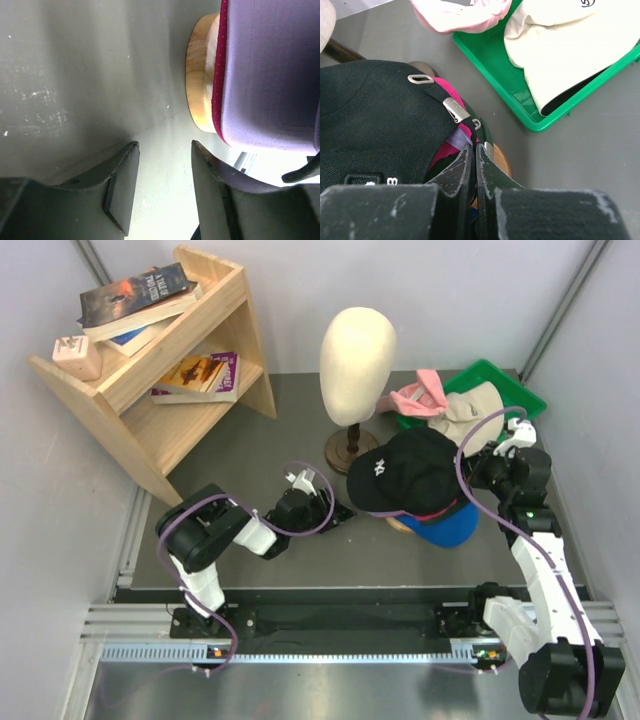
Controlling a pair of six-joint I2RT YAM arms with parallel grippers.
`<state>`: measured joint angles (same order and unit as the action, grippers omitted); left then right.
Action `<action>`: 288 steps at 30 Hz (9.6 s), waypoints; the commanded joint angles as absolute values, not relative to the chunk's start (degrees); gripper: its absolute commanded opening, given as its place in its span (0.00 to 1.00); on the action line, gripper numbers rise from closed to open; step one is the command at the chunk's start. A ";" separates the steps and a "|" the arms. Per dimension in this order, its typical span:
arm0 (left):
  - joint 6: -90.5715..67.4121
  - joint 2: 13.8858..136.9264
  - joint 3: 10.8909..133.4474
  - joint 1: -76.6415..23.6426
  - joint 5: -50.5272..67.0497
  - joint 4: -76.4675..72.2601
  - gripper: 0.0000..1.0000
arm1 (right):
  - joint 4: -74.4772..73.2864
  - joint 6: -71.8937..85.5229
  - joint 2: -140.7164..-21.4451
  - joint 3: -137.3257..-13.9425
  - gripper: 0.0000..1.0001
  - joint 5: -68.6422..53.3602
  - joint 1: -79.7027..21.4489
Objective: Stack the hats
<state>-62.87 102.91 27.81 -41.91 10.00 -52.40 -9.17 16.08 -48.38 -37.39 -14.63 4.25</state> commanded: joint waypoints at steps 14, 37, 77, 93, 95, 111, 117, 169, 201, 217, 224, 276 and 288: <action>-48.17 73.14 27.16 -38.15 -4.30 -19.70 0.89 | -21.09 14.68 -37.80 -44.03 0.74 -9.67 5.45; -32.52 59.15 37.88 -28.48 -8.96 -1.14 0.99 | -12.05 17.22 -76.62 -70.22 0.87 -3.25 7.29; -31.64 58.10 40.26 -19.51 -8.44 1.76 0.99 | -3.34 27.69 -109.26 -88.42 0.00 1.23 5.45; -32.17 58.80 41.22 -18.90 -5.89 1.23 0.99 | 2.38 25.76 -101.44 -83.31 0.00 2.81 5.80; -32.43 59.06 40.96 -18.90 -5.28 0.71 0.99 | 0.97 24.79 -100.46 -86.21 0.00 3.69 6.06; -31.82 60.38 41.57 -18.81 -1.59 -2.19 0.99 | 0.88 21.88 -87.99 -91.85 0.00 2.64 6.24; -30.67 61.61 43.06 -18.81 1.48 -3.34 0.99 | 3.25 23.38 -80.96 -88.77 0.00 0.53 5.98; -35.41 87.18 89.21 -32.96 26.62 -36.56 0.46 | 7.21 27.07 -72.69 -98.79 0.00 -11.42 -26.63; 2.01 97.37 114.61 -31.47 17.23 -18.02 0.00 | 4.57 20.65 -77.43 -99.76 0.00 -8.53 -24.08; -2.20 104.06 116.72 -28.21 20.56 -13.28 0.00 | 8.95 28.38 -78.49 -84.76 0.47 -18.27 -11.52; -2.55 102.22 113.12 -27.42 18.82 -12.13 0.00 | 16.43 31.99 -76.11 -74.01 0.72 -22.93 -8.26; -22.68 76.82 61.88 -25.75 6.24 -29.09 0.99 | 36.83 47.81 -76.38 -51.77 0.54 -27.78 -14.94; -21.88 75.59 60.29 -25.40 5.54 -27.42 0.99 | 33.40 46.32 -78.14 -51.59 0.19 -26.80 -14.85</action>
